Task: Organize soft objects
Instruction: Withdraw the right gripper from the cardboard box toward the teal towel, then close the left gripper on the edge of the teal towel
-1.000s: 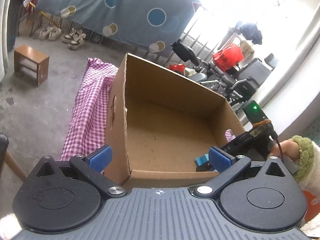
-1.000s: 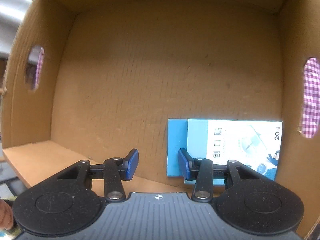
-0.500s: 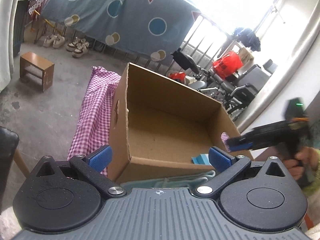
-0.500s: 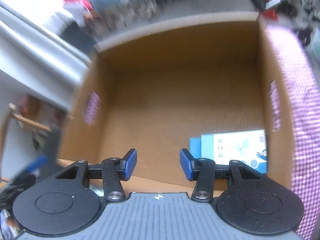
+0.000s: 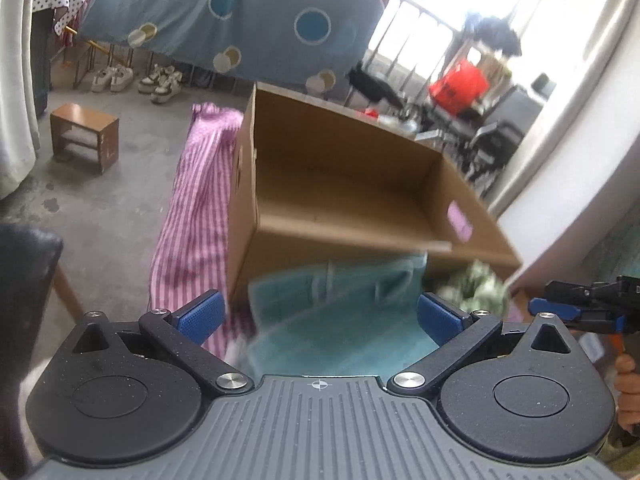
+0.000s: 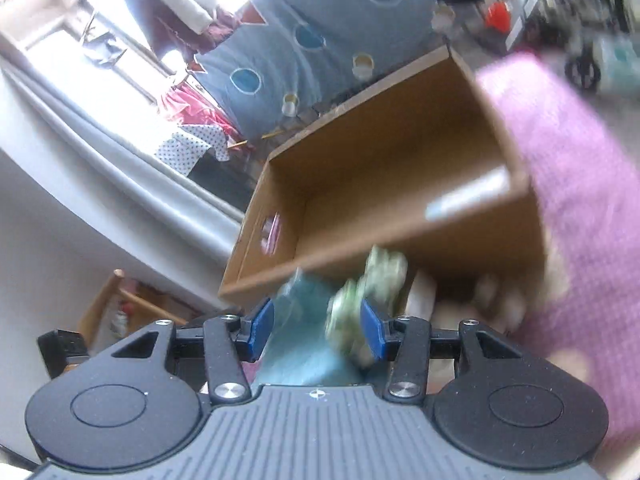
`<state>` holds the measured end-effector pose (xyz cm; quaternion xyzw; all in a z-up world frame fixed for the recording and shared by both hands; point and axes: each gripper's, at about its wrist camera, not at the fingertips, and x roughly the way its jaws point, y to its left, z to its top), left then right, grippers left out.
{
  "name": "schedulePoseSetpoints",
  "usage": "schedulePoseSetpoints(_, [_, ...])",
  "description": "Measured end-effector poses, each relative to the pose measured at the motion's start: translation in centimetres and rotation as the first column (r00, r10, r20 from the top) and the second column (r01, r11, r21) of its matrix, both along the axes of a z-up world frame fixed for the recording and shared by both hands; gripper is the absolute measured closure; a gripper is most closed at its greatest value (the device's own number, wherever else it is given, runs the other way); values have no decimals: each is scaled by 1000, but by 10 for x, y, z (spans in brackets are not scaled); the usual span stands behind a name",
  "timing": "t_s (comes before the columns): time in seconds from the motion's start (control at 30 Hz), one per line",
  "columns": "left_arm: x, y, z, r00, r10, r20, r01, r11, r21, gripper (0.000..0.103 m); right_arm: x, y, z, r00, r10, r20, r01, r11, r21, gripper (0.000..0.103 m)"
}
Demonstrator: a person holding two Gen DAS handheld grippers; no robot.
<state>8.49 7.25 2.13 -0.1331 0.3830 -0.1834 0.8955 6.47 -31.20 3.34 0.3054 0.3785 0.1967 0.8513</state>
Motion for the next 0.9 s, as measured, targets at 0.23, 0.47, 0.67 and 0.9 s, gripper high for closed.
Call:
schedulePoseSetpoints(0.23, [-29,-32,-26,996,-89,2,87,984,156,2,-17,44,-37,1000,11,-7,-11,1000,-27,56])
schedulePoseSetpoints(0.47, [-50,-63,-41,975,-211,71,174,922,347,28,-13,65,-51,997,60,-56,-61,998,-23,60])
schedulePoseSetpoints(0.67, [-55,-83,-53,955,-283,84,215,861,461,49,-14,68,-59,996,52,-70,-50,998,29,60])
schedulePoseSetpoints(0.9, [-62,-98,-60,938,-331,99,215,783,583,78,-20,63,-65,996,47,-73,-43,998,48,60])
